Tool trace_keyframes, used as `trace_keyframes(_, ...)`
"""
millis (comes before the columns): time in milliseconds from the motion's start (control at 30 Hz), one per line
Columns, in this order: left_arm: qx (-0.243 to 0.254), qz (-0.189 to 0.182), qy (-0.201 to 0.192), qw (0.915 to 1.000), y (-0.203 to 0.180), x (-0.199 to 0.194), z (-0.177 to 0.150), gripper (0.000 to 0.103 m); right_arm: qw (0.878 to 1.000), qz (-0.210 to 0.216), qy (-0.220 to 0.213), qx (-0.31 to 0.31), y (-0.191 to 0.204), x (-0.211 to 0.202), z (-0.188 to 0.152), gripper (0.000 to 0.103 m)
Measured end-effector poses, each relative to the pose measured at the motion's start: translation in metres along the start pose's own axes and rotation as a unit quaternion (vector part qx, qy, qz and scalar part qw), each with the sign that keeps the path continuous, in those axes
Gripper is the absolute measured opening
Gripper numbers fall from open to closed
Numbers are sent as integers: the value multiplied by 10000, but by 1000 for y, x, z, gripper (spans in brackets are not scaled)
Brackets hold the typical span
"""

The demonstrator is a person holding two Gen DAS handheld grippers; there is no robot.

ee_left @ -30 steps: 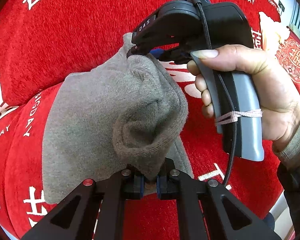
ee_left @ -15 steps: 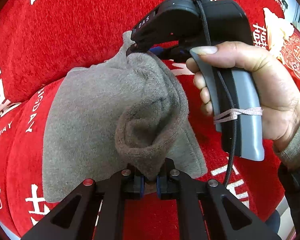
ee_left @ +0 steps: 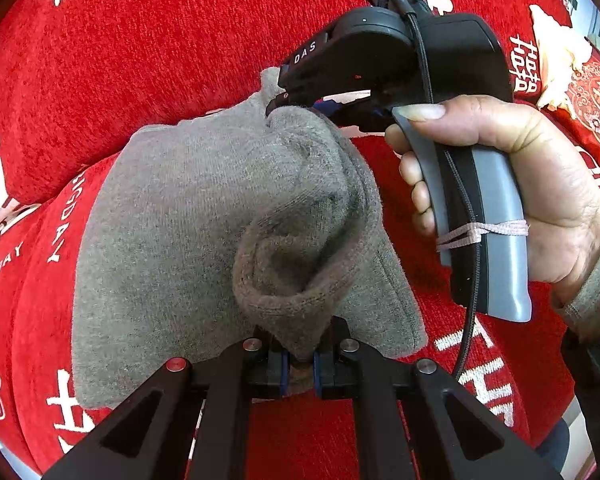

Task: Fold small clothes
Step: 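Open both tools and release the folded grey sweater onto the bedspread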

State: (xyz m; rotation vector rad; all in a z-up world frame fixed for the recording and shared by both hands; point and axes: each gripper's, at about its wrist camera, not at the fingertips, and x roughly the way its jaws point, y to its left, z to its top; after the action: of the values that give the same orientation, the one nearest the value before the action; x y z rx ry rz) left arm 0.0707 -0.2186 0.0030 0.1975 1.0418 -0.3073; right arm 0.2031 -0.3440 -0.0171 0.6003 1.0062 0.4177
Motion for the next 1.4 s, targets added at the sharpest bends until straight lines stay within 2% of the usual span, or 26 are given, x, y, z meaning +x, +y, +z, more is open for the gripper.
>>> trace_keyframes(133,33,5,-10,10000,-3,-1,-1,9,10000,-45,-50,-8,-2,-1,-1,22)
trace_keyframes(200,-11,-91,-27,10000,0,-3,-2,9,9999,-116,-63,-24,0,-3,-1,31)
trace_keyframes(367,-123,-318,1,9994,7,-9,-5,10,9994,-293,-163,46,0,-15,1,36)
trace_keyframes(467,-110,-625,-37,9980,13,-22,-10,10,9987,-425,-246,110,1,-28,1,36)
trace_keyframes(567,-162,-1148,-199,9931,26,-46,-17,10,9979,-407,-504,29,8,-50,0,37)
trace_keyframes(600,-214,-1320,-305,9905,34,-55,-18,10,9976,-350,-579,-112,15,-58,-1,39)
trace_keyframes(667,-401,-1440,-510,9874,51,-65,-14,10,9978,-126,-572,-302,29,-63,-4,43)
trace_keyframes(767,-915,-1424,-650,9834,78,-66,-1,10,9974,529,-190,-447,44,-57,-15,53)
trace_keyframes(833,-1264,-1431,-557,9800,93,-54,3,10,9954,802,134,-497,50,-47,-26,56)
trace_keyframes(900,-1330,-1164,-163,9841,95,-30,6,10,9959,638,301,-573,46,-40,-37,61)
trace_keyframes(967,-1219,-969,180,9876,93,-6,2,10,9979,88,350,-539,33,-35,-46,59)
trace_keyframes(1067,-1110,-975,162,9889,90,-1,-7,10,9978,-117,76,-645,31,-51,-55,57)
trace_keyframes(1167,-1075,-986,84,9893,89,-10,-10,10,9934,-423,-139,-1055,50,-73,-69,59)
trace_keyframes(1233,-1106,-1026,-3,9886,93,-18,-11,10,9925,-174,-137,-1203,62,-84,-82,59)
trace_keyframes(1400,-1179,-1043,-100,9875,102,-27,-21,10,9897,509,-135,-1332,83,-99,-117,68)
